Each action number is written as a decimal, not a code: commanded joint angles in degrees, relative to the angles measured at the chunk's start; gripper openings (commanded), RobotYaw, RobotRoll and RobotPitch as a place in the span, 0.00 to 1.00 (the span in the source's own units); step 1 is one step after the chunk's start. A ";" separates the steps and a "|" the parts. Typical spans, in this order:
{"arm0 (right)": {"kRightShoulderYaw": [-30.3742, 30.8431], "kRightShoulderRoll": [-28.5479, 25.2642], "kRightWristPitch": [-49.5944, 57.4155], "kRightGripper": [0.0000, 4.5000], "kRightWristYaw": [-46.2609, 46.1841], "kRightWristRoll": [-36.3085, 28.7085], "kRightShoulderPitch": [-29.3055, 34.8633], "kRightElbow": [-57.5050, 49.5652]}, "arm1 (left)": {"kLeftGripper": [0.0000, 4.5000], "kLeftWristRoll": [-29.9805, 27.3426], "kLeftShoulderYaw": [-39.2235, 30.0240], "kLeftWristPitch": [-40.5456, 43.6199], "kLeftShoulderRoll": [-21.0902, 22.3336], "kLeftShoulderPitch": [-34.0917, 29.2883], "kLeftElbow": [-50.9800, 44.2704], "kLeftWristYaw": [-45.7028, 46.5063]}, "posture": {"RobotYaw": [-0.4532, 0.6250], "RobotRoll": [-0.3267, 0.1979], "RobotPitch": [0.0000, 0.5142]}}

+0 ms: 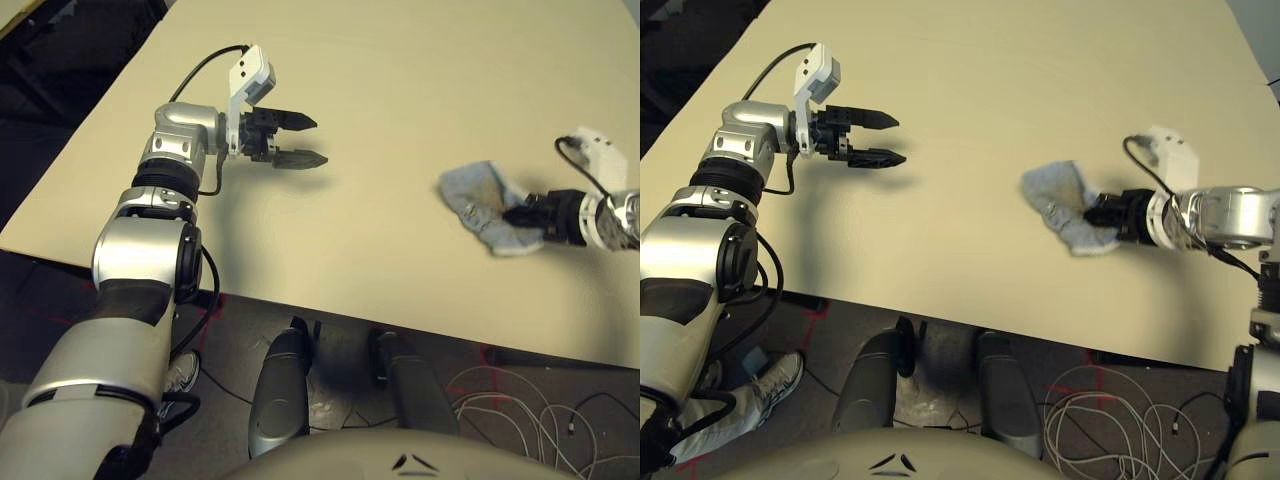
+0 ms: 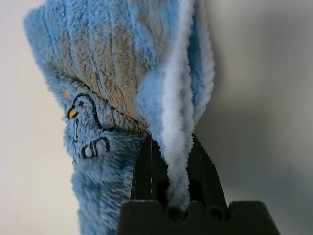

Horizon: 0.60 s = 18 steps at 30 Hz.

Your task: Wipe the water off the table with a rag.

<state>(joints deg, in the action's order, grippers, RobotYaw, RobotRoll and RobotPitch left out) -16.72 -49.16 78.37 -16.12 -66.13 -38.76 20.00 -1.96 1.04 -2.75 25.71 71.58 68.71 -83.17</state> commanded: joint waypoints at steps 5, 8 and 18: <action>-2.52 2.21 0.96 0.00 3.62 10.65 1.42 2.95 | 1.00 0.51 0.06 -0.41 0.34 0.11 0.72 -0.02 | 0.36 0.62 0.48; -1.94 2.82 1.29 0.00 7.12 13.29 1.15 1.73 | 1.00 0.55 0.04 -0.44 0.46 0.12 0.79 0.10 | 0.36 0.62 0.48; 23.36 -18.40 -9.12 0.85 49.32 28.77 -6.48 -2.88 | 1.00 -0.54 -1.43 -0.10 1.31 0.38 0.29 1.66 | 0.39 0.62 0.43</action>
<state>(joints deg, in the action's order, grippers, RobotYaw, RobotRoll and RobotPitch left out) 4.52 -65.44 72.12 27.85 -40.67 -43.88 16.99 -2.09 0.25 -2.82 26.40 71.59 68.69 -82.07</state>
